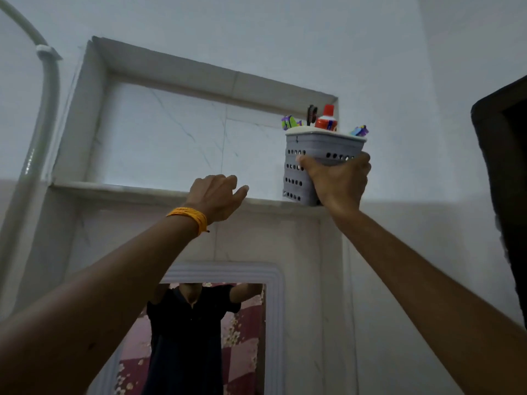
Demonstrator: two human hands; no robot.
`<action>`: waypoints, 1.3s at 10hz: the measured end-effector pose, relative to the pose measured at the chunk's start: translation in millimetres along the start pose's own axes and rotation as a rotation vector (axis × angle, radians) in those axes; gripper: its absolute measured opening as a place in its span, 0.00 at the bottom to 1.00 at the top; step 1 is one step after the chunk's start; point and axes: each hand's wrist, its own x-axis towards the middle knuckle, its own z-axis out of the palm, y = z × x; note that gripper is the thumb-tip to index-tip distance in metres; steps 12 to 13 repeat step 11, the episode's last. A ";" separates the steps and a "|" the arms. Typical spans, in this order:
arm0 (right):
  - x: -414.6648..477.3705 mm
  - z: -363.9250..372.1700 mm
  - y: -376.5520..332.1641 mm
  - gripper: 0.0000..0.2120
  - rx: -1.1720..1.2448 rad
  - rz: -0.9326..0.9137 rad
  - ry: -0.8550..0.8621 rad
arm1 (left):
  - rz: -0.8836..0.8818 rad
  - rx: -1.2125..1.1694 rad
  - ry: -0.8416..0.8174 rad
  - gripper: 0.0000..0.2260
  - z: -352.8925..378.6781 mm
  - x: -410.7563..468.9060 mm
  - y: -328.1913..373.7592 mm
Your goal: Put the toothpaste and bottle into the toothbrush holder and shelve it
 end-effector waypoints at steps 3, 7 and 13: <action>29.0 52.1 21.7 0.53 -0.155 0.126 -0.063 | -0.042 0.181 -0.283 0.39 19.0 22.9 -0.2; 41.4 91.3 36.2 0.58 -0.328 0.175 -0.114 | -0.040 0.184 -0.229 0.40 22.2 22.4 -0.5; 1.2 73.7 57.0 0.57 -0.373 0.097 -0.135 | 0.042 0.024 -0.179 0.31 11.3 6.5 -3.0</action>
